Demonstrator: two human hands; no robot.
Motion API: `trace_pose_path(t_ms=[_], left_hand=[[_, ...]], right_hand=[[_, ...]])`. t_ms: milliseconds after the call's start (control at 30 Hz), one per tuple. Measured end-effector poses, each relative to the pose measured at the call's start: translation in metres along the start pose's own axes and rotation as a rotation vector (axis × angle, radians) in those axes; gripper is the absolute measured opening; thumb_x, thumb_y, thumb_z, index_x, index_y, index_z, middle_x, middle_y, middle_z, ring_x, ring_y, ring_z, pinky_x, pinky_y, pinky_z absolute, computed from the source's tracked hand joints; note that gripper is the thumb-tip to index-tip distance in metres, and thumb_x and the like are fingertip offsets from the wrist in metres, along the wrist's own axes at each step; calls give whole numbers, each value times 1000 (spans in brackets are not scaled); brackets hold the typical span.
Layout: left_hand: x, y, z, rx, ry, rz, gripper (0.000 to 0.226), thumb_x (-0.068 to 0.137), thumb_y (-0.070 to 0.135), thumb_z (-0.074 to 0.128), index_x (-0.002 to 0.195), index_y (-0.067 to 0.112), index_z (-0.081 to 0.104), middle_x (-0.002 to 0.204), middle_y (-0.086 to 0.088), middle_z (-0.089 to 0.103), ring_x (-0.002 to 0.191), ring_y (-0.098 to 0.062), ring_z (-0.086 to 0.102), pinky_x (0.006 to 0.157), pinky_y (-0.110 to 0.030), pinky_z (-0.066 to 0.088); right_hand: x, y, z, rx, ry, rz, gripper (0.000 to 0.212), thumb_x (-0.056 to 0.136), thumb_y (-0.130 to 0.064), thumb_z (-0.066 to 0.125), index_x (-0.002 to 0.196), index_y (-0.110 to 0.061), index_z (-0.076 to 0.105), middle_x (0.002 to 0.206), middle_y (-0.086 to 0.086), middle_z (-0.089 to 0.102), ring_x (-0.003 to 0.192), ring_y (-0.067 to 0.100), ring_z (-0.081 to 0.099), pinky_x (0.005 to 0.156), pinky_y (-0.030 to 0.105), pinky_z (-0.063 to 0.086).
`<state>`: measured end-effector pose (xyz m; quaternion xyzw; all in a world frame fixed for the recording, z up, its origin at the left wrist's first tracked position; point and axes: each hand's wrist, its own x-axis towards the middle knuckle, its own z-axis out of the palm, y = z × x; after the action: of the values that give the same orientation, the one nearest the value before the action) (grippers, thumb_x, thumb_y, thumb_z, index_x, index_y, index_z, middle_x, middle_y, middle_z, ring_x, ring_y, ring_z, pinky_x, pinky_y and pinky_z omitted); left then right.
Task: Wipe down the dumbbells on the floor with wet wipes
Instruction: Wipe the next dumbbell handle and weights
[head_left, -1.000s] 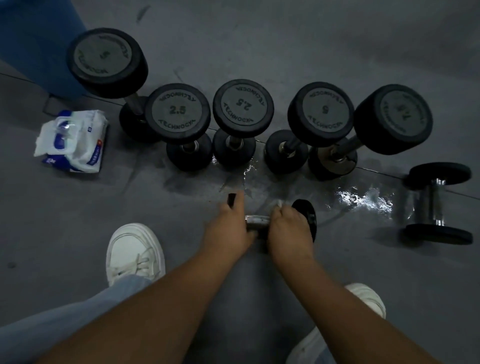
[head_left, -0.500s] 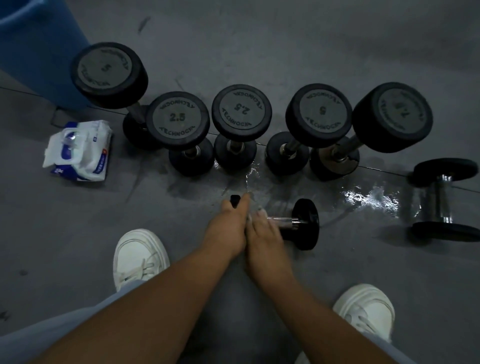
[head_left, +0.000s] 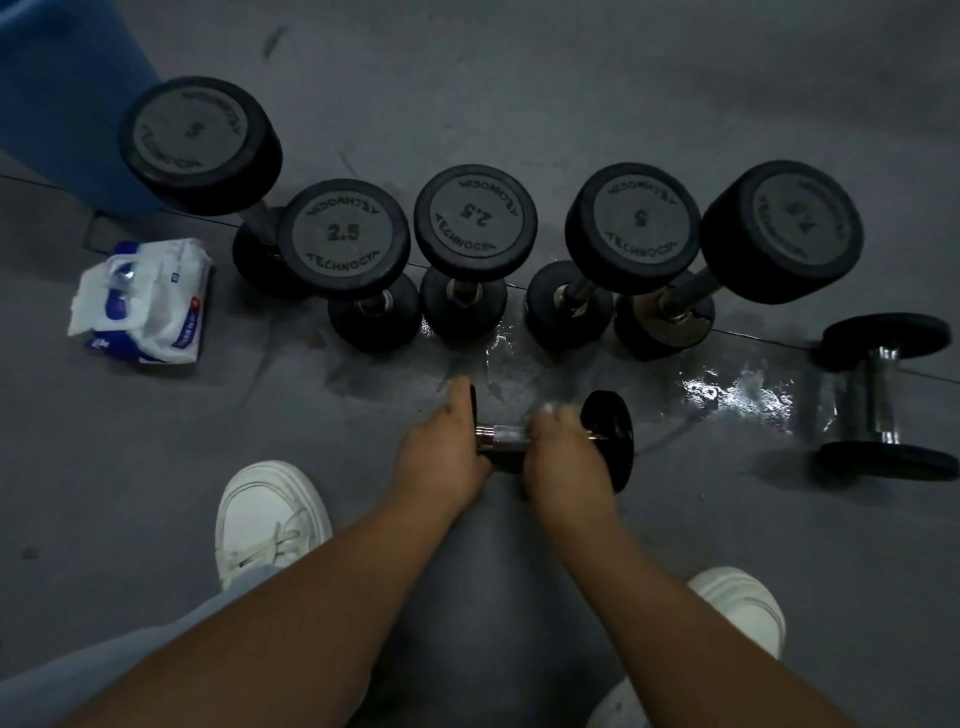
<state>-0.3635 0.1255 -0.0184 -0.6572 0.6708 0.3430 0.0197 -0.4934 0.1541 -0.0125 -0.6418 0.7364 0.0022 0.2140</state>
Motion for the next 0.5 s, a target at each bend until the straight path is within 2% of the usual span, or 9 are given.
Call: trace_pose_path(t_ms=[67, 167, 200, 300, 400, 433, 500], left_hand=[[1, 0, 0, 3, -16, 5, 77, 77, 24, 73, 137, 22, 24, 116, -12, 62, 101, -36, 63, 83, -39, 50], [4, -1, 0, 19, 4, 9, 80, 74, 23, 73, 137, 21, 24, 116, -12, 62, 101, -37, 63, 82, -40, 51], [4, -1, 0, 22, 6, 9, 81, 74, 24, 73, 138, 21, 24, 117, -12, 61, 101, -37, 63, 82, -40, 51], [6, -1, 2, 3, -16, 17, 85, 76, 28, 75, 141, 19, 22, 117, -13, 61, 102, -36, 63, 81, -39, 51], [11, -2, 2, 7, 16, 29, 78, 74, 28, 73, 135, 20, 24, 113, -12, 63, 100, -36, 64, 79, -38, 50], [11, -2, 1, 7, 20, 32, 76, 74, 27, 73, 133, 20, 25, 112, -11, 64, 99, -35, 64, 79, -38, 50], [11, -2, 1, 11, 6, 33, 76, 75, 27, 74, 131, 20, 25, 112, -11, 64, 100, -35, 63, 79, -38, 50]], right_hand=[[0, -6, 8, 46, -70, -55, 21, 96, -16, 44, 113, -12, 56, 112, 10, 51, 91, 32, 60, 69, 39, 46], [8, 9, 7, 79, 55, 216, 26, 98, -19, 43, 115, -8, 59, 116, 15, 50, 89, 33, 62, 73, 35, 48], [8, 8, 7, 75, 47, 235, 26, 98, -18, 43, 115, -7, 58, 117, 15, 49, 88, 33, 62, 73, 34, 48], [2, -5, 4, 77, -56, -43, 21, 94, -21, 49, 106, -8, 61, 106, 11, 50, 86, 33, 59, 70, 36, 47], [14, 7, -2, 106, 61, 24, 22, 90, -25, 59, 95, -5, 67, 101, 12, 51, 92, 31, 53, 75, 36, 49], [16, 9, -3, 102, 39, 44, 22, 91, -24, 59, 99, -6, 67, 102, 13, 53, 95, 30, 54, 78, 36, 49], [13, 1, -6, 120, -92, -46, 26, 91, -18, 54, 116, -12, 62, 108, 12, 56, 99, 30, 57, 82, 34, 49]])
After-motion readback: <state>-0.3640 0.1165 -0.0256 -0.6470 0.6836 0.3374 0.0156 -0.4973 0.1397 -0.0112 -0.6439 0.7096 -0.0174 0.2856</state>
